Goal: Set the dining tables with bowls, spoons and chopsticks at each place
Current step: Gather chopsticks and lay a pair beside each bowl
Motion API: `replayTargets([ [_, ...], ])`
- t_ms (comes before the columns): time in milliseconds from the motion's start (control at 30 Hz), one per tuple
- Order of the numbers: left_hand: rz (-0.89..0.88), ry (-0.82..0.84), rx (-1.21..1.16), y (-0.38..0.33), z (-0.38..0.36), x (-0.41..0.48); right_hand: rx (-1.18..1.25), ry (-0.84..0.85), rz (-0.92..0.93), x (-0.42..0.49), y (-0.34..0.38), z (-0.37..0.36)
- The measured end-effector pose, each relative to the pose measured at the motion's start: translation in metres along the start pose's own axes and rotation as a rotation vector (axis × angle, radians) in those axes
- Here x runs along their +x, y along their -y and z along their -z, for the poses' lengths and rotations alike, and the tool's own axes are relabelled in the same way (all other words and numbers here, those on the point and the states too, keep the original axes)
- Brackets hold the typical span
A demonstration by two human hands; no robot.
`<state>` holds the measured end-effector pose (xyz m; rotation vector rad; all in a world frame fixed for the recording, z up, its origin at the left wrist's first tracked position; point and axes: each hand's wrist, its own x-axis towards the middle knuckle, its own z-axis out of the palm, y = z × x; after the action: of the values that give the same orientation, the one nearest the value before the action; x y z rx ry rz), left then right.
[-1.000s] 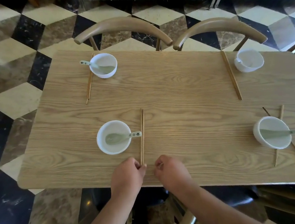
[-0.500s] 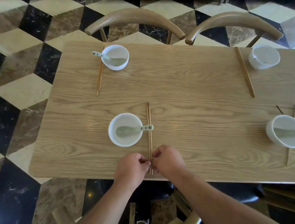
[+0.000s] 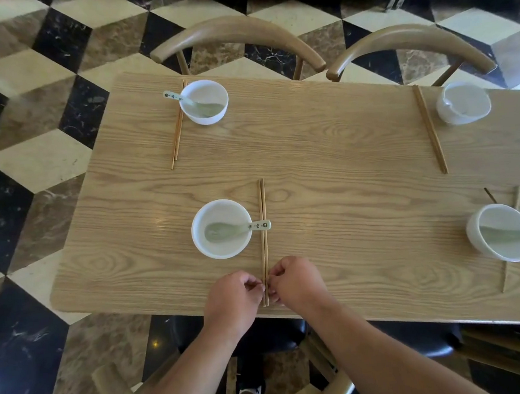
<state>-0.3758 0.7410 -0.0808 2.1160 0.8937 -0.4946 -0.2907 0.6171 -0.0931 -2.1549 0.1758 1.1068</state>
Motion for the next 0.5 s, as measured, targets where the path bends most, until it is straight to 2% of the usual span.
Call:
replayTargets([
  [500,0.036,0.021,-0.039,-0.0008,-0.0013,0.0034,-0.022,0.016,0.002,-0.0019,0.0001,0.0040],
])
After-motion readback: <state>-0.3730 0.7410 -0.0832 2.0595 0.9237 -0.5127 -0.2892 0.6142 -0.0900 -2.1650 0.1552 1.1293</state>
